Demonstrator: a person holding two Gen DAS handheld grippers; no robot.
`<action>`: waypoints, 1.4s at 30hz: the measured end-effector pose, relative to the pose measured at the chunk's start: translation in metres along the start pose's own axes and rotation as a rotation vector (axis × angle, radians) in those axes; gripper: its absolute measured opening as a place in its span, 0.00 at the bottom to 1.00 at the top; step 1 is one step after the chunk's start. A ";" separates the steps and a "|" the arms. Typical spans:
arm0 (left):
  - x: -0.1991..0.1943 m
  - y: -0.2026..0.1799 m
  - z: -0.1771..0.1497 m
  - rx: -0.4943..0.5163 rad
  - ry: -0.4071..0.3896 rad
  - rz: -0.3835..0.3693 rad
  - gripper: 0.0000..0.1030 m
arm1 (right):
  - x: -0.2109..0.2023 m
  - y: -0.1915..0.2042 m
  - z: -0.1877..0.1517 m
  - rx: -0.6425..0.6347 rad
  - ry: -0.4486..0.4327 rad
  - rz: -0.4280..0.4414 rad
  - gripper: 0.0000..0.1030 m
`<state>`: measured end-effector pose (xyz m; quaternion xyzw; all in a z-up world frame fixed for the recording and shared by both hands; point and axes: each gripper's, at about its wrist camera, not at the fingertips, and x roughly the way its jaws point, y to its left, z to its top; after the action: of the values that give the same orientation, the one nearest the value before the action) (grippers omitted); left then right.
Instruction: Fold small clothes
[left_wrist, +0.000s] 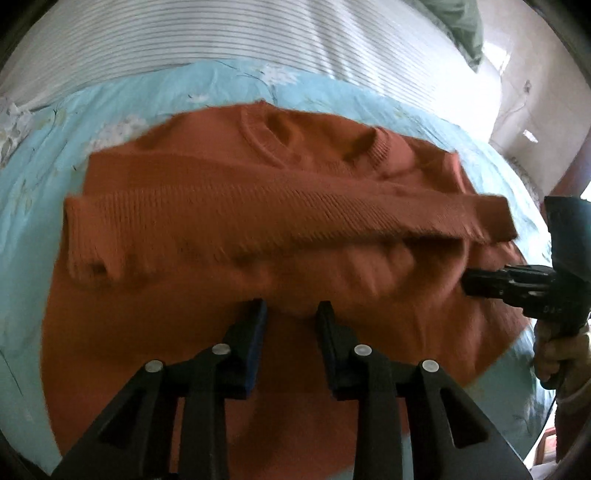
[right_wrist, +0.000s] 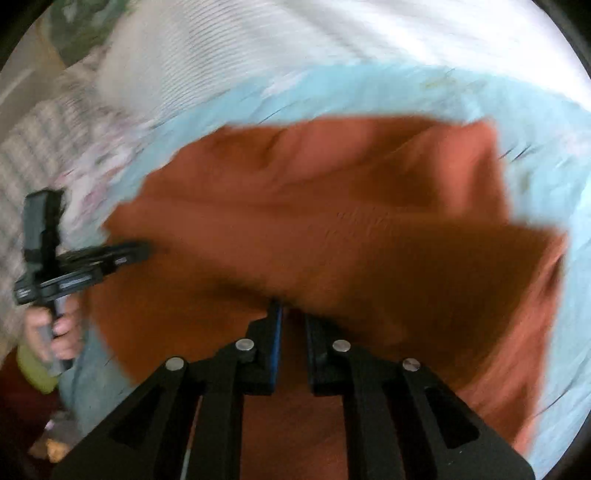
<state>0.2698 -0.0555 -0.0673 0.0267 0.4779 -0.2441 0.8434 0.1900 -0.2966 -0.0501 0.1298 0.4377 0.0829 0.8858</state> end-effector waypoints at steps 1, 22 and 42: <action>0.003 0.006 0.008 -0.012 -0.003 0.011 0.21 | -0.003 -0.007 0.007 0.022 -0.025 -0.015 0.10; -0.039 0.081 0.007 -0.360 -0.160 0.088 0.40 | -0.053 -0.019 -0.032 0.274 -0.156 0.045 0.16; -0.095 0.051 -0.138 -0.523 -0.146 -0.120 0.53 | -0.068 0.036 -0.090 0.255 -0.119 0.134 0.41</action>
<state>0.1422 0.0641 -0.0742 -0.2379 0.4635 -0.1634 0.8378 0.0756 -0.2661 -0.0406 0.2749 0.3819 0.0776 0.8790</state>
